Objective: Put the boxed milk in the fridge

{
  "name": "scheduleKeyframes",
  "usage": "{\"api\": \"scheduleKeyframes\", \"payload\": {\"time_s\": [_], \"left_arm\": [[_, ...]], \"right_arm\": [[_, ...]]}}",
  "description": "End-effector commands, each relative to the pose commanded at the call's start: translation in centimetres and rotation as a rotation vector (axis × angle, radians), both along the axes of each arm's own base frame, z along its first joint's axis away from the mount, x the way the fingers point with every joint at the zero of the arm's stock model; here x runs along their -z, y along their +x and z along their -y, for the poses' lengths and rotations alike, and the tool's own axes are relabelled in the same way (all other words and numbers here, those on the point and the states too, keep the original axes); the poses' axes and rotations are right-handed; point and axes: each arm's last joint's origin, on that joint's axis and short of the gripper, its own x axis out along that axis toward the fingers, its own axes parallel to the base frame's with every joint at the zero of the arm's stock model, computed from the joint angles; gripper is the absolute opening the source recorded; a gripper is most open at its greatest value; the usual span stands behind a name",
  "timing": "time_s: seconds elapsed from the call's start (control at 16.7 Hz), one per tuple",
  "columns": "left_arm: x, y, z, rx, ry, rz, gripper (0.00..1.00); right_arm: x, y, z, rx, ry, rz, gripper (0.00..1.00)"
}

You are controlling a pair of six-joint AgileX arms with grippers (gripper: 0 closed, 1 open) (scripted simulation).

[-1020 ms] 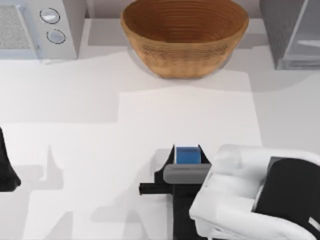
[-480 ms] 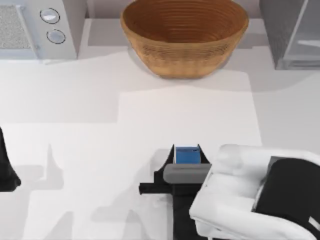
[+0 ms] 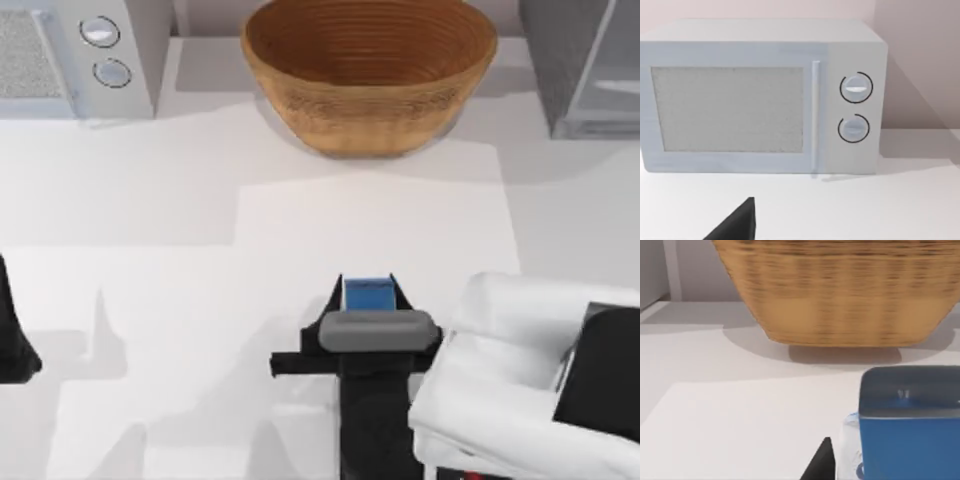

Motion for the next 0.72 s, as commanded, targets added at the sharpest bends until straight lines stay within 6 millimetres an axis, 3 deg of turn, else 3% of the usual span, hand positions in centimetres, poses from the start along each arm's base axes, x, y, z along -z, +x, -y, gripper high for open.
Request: {"api": "scheduleKeyframes", "payload": {"time_s": [0.72], "left_arm": [[0.0,0.0,0.0,0.0,0.0,0.0,1.0]], "right_arm": [[-8.0,0.3,-0.3,0.008,-0.011,-0.003,0.0]]}}
